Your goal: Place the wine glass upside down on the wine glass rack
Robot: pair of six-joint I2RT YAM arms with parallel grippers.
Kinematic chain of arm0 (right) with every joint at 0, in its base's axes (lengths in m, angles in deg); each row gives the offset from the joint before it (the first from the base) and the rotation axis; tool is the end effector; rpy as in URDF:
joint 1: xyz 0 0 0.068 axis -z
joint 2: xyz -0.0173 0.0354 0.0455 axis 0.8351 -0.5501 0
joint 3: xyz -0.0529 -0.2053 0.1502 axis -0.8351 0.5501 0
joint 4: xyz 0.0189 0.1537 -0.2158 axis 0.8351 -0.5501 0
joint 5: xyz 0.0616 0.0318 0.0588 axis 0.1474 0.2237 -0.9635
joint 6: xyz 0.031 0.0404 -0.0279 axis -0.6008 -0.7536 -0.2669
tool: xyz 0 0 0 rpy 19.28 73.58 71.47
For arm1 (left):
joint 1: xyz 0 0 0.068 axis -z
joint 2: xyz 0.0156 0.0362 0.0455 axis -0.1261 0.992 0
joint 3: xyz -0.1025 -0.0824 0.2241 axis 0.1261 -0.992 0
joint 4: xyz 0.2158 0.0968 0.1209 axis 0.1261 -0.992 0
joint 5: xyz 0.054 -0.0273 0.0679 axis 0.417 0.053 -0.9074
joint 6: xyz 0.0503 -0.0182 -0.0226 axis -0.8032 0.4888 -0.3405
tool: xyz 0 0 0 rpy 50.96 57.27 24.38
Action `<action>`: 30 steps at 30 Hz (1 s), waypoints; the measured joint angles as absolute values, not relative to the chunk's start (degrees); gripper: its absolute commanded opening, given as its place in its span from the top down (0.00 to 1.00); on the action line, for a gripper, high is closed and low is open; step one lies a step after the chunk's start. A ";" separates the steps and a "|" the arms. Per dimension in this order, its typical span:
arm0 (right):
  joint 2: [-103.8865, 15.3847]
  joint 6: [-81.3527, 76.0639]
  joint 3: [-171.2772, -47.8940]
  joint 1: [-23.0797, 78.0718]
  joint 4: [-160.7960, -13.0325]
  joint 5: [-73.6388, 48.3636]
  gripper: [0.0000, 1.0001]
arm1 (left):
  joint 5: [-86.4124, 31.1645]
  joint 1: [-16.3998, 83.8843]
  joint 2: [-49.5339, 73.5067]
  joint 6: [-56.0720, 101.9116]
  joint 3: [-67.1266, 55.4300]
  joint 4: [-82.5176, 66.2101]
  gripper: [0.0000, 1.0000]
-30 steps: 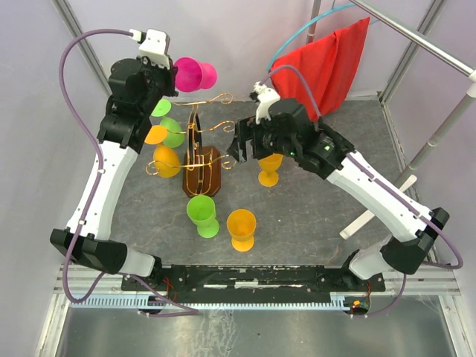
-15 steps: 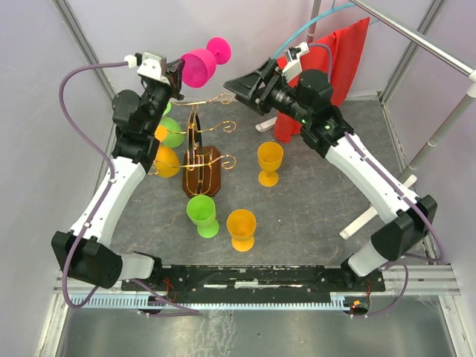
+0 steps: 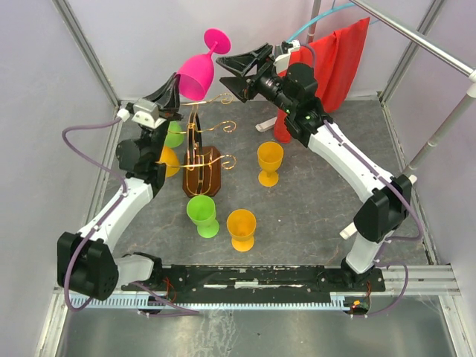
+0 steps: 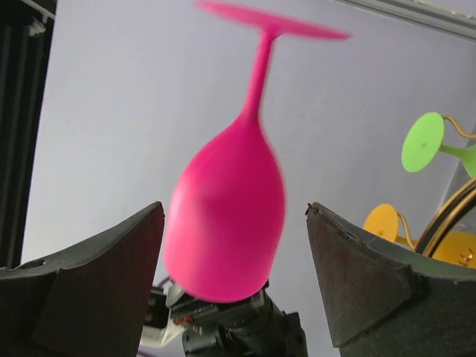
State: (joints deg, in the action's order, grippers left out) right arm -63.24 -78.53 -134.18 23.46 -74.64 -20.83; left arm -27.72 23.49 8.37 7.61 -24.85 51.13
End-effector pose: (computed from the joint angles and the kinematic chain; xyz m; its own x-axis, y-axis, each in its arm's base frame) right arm 0.3494 0.2418 0.4442 -0.7219 0.6682 -0.1799 -0.2656 -0.0275 0.9637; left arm 0.2690 -0.0845 0.4069 0.6750 -0.1296 -0.7263 0.3338 0.9316 0.1439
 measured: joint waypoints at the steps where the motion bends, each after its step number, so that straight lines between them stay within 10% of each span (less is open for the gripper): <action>1: -63.55 -79.05 -134.50 23.54 -74.16 -20.72 0.15 | -27.70 23.54 7.69 7.61 -25.40 52.81 0.97; 30: -71.66 -79.51 -145.35 23.46 -70.61 -20.00 0.35 | -24.79 23.78 5.42 7.39 -28.17 60.13 0.97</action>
